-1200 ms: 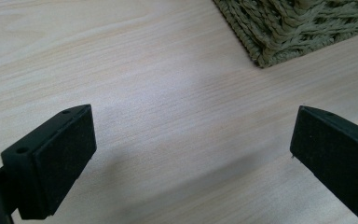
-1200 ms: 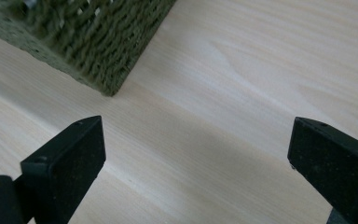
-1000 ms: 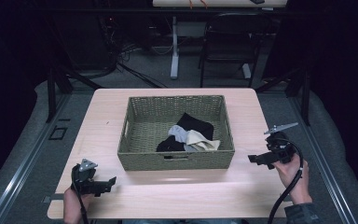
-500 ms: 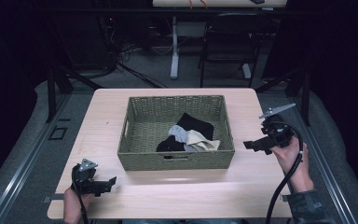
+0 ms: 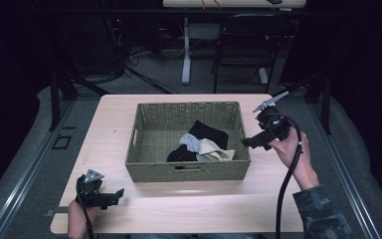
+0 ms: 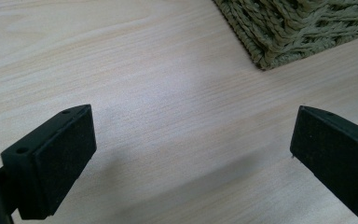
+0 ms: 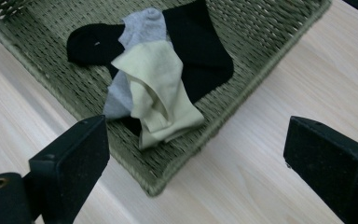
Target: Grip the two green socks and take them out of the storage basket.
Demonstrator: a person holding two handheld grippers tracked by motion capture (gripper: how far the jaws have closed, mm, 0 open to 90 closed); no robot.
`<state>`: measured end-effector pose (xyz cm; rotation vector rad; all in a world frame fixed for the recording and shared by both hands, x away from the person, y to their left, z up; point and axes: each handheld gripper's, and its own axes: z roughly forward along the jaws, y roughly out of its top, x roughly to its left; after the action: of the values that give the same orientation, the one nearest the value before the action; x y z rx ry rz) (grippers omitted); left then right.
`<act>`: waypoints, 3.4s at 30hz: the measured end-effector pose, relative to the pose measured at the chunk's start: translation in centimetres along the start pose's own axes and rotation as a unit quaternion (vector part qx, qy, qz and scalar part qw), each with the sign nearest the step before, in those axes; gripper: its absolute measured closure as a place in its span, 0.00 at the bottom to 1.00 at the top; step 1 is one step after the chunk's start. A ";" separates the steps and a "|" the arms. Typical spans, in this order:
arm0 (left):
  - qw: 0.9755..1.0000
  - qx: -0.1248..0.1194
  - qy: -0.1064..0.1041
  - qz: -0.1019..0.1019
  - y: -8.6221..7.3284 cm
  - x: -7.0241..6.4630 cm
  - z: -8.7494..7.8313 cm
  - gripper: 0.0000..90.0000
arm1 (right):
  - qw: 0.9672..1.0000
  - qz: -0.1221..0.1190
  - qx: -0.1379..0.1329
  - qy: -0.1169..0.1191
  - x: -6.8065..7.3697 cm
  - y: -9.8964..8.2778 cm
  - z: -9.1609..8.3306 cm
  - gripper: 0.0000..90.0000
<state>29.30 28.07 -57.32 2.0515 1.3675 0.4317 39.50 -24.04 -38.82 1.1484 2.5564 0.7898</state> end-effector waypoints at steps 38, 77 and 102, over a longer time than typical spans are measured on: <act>1.000 -0.011 -0.016 -0.002 0.0 0.2 0.0 0.00 | 0.985 -0.020 0.162 0.050 3.5 5.3 13.5 0.35; 0.999 -0.019 -0.027 -0.001 0.0 0.2 -0.1 0.00 | 0.991 0.004 0.130 0.028 1.7 7.1 10.0 0.92; 0.999 -0.017 -0.027 0.002 0.1 0.0 -0.1 0.00 | 0.996 0.004 0.077 0.035 1.1 8.8 3.7 0.92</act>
<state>29.35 28.11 -57.22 2.0234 1.3161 0.3966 45.77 -16.98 -36.99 1.1970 2.7124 0.6562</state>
